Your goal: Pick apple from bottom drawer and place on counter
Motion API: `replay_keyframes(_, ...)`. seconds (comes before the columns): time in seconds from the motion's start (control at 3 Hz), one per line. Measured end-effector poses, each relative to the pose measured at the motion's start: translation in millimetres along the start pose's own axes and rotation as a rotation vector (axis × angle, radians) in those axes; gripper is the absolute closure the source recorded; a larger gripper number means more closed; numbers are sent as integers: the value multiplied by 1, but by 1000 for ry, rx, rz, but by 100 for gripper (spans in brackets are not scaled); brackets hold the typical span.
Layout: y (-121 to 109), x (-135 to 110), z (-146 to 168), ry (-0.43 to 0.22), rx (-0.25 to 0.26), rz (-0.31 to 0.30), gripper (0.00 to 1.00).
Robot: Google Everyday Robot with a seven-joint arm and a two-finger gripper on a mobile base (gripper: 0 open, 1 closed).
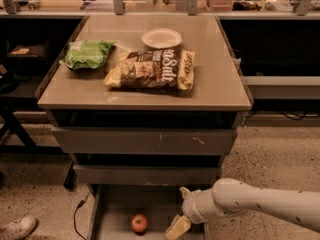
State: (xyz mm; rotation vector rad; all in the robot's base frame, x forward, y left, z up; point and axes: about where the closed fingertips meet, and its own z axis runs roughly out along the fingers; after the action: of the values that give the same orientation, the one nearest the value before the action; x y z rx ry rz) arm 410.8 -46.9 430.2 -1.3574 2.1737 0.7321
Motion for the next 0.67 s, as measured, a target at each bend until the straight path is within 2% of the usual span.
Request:
replay_keyframes(0.33,-9,20,49,-30,-35,-5,0)
replay_keyframes(0.67,-9,20,49,-30,-35,-5,0)
